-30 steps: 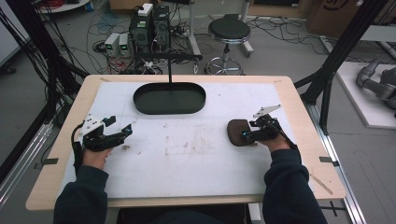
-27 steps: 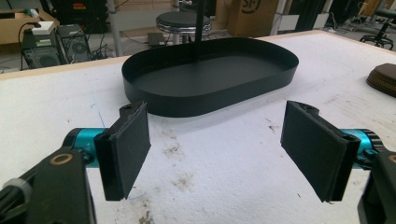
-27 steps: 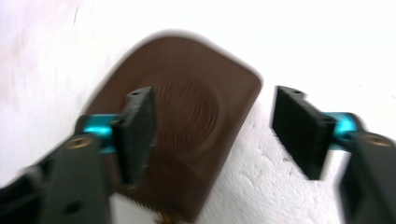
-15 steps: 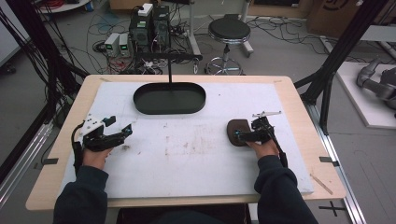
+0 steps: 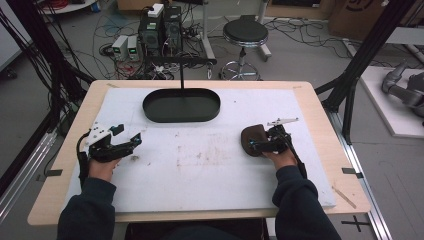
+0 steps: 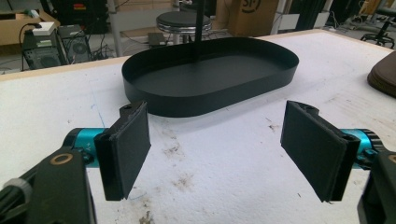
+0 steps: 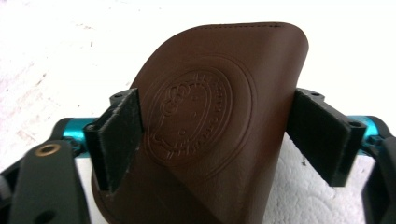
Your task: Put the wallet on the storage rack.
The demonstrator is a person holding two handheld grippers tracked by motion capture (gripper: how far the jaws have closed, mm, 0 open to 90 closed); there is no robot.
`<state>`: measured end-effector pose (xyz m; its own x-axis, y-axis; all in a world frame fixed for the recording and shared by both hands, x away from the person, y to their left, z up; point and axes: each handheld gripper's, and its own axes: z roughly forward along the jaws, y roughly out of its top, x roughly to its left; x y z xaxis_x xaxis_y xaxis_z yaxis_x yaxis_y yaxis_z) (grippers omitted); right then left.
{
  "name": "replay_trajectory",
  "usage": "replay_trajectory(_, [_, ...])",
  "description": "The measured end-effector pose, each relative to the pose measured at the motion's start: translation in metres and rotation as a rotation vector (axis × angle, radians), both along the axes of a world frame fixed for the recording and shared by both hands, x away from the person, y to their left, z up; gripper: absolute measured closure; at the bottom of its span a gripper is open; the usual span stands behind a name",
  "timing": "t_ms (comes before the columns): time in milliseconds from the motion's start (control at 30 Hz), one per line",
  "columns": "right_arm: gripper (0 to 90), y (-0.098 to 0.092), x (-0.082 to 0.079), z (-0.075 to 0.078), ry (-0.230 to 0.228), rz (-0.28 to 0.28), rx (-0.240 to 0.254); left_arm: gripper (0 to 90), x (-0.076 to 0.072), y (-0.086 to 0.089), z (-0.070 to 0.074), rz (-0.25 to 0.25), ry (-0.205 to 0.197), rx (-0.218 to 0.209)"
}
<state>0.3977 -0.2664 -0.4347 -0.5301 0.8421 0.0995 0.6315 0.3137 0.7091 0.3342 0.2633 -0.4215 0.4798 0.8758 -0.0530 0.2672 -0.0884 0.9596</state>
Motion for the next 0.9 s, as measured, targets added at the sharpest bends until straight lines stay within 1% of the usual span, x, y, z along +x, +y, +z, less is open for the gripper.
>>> replay_trajectory(100, [28.2, 0.005, -0.003, 0.008, -0.048, 0.028, -0.047, 23.9, 0.000, 0.000, 0.000, 0.002, 0.000, 0.001])
replay_trajectory(133, [31.0, 0.008, -0.004, 0.011, -0.069, 0.042, -0.069, 23.9, 0.000, 0.001, 0.000, 0.001, 0.001, 0.001])
replay_trajectory(167, [35.5, 0.010, -0.006, 0.014, -0.092, 0.049, -0.079, 24.0, 0.000, 0.001, 0.000, 0.002, 0.000, 0.001])
replay_trajectory(200, [45.1, 0.013, -0.009, 0.020, -0.131, 0.063, -0.076, 23.9, -0.001, 0.000, 0.000, 0.004, 0.002, -0.004])
replay_trajectory(233, [45.1, 0.013, -0.009, 0.020, -0.131, 0.063, -0.076, 23.9, 0.000, 0.001, 0.000, 0.004, 0.001, -0.004])
replay_trajectory(333, [55.3, 0.016, -0.011, 0.029, -0.143, 0.076, -0.046, 24.0, 0.000, 0.001, 0.000, 0.005, 0.001, -0.007])
replay_trajectory(433, [59.7, 0.023, -0.014, 0.034, -0.173, 0.129, -0.035, 24.0, 0.000, 0.001, 0.000, 0.005, -0.002, -0.005])
replay_trajectory(467, [60.3, 0.026, -0.015, 0.035, -0.175, 0.139, -0.029, 23.9, 0.000, 0.001, 0.000, 0.006, -0.001, -0.003])
replay_trajectory(500, [60.7, 0.028, -0.015, 0.036, -0.178, 0.163, -0.020, 23.9, -0.001, 0.001, 0.000, 0.007, 0.000, -0.003])
replay_trajectory(567, [60.8, 0.033, -0.016, 0.038, -0.175, 0.204, -0.020, 23.9, -0.001, 0.002, 0.000, 0.007, 0.002, -0.002])
replay_trajectory(633, [59.4, 0.038, -0.016, 0.036, -0.160, 0.236, -0.019, 24.0, -0.001, 0.002, 0.000, 0.006, 0.000, -0.003])
replay_trajectory(667, [58.0, 0.040, -0.016, 0.034, -0.150, 0.250, -0.037, 23.9, -0.001, 0.002, 0.000, 0.006, 0.000, -0.004])
replay_trajectory(733, [53.1, 0.043, -0.016, 0.031, -0.129, 0.255, -0.071, 23.9, -0.001, 0.003, 0.000, 0.009, 0.000, -0.004])
replay_trajectory(767, [53.2, 0.043, -0.015, 0.029, -0.116, 0.260, -0.072, 23.9, -0.001, 0.003, 0.000, 0.010, 0.000, -0.004])
replay_trajectory(833, [52.6, 0.043, -0.015, 0.028, -0.111, 0.258, -0.066, 23.9, -0.001, 0.003, 0.000, 0.011, -0.001, -0.005])
replay_trajectory(900, [52.9, 0.042, -0.014, 0.029, -0.114, 0.261, -0.049, 24.0, -0.001, 0.003, 0.000, 0.010, 0.000, -0.003])
